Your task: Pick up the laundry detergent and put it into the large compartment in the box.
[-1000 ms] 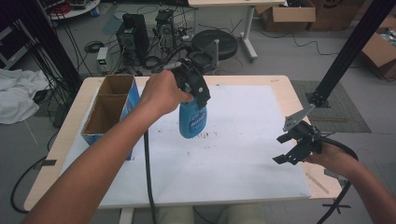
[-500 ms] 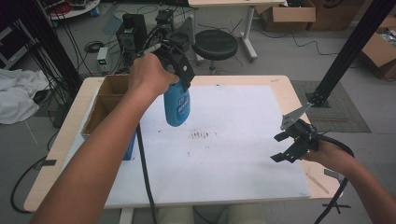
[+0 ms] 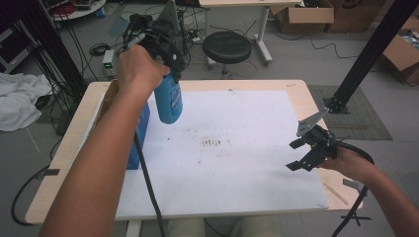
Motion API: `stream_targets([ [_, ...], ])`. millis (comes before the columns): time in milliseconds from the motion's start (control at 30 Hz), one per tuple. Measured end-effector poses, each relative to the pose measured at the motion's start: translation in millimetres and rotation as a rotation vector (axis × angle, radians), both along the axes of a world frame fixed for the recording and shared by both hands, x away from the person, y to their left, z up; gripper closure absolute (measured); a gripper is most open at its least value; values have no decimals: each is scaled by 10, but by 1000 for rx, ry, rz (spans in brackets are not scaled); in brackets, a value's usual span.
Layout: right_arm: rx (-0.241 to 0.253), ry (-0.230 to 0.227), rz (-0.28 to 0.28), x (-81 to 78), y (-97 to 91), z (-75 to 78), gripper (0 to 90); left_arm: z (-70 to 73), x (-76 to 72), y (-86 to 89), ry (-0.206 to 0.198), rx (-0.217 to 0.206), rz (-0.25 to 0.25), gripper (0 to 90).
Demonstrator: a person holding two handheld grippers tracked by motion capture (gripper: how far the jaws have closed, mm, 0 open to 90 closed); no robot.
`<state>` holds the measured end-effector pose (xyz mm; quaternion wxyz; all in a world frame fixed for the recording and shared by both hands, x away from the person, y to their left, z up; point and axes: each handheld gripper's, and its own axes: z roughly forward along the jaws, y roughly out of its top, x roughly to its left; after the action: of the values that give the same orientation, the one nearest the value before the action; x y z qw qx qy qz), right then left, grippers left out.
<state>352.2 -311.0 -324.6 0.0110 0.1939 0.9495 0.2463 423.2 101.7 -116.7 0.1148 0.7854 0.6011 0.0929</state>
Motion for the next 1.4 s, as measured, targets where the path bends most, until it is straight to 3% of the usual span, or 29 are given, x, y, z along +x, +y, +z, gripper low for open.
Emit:
stream_targets([
  [433,1,-4,6,40,17,34,170,155,-62,469,-23,-6,135,380],
  [767,-1,-4,8,68,52,41,170,288,-148,761,-58,-6,207,380],
  [933,-1,-4,7,70,51,47,170,286,-179,891,-72,-8,244,380],
  [1400,-9,-6,-3,58,20,29,169,155,-183,1077,-92,30,248,380],
])
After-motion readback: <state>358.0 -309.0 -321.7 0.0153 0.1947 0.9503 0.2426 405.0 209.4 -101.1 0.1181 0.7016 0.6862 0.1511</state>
